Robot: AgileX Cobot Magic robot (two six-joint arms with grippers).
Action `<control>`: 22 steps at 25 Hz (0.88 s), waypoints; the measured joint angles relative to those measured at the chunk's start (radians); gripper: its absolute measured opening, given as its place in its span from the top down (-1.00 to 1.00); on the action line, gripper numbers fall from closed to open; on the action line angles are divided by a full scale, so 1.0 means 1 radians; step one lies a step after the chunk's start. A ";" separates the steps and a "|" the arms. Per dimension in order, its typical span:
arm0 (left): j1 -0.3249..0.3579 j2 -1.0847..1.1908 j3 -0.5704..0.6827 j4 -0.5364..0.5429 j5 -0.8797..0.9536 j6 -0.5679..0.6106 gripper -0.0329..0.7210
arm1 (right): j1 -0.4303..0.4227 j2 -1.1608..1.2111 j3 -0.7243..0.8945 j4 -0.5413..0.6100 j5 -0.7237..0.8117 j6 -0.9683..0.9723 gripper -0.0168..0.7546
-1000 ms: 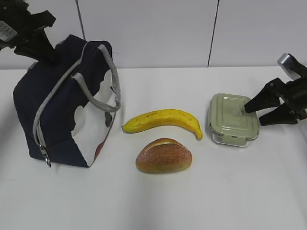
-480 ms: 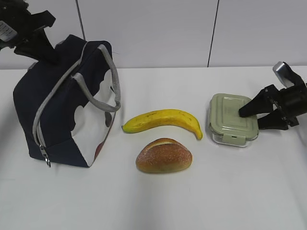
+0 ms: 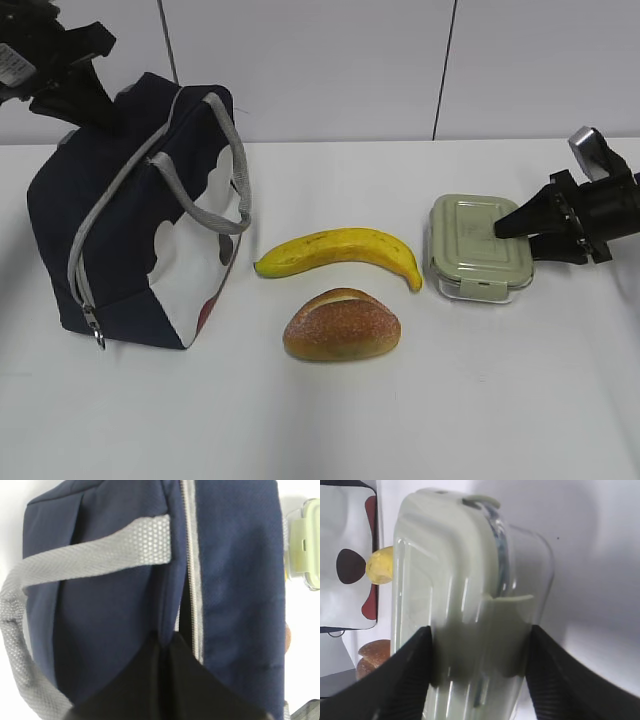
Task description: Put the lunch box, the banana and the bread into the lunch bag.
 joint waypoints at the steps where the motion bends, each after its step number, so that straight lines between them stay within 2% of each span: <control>1: 0.000 0.000 0.000 0.000 0.000 0.000 0.92 | 0.000 0.000 0.000 0.001 0.000 0.000 -0.10; 14: 0.000 0.000 0.000 -0.002 0.000 0.000 0.92 | 0.000 -0.005 0.000 0.009 0.000 0.017 -0.08; 22: 0.000 0.000 0.000 -0.069 0.000 0.000 0.92 | 0.000 -0.086 -0.002 -0.023 -0.031 0.078 -0.07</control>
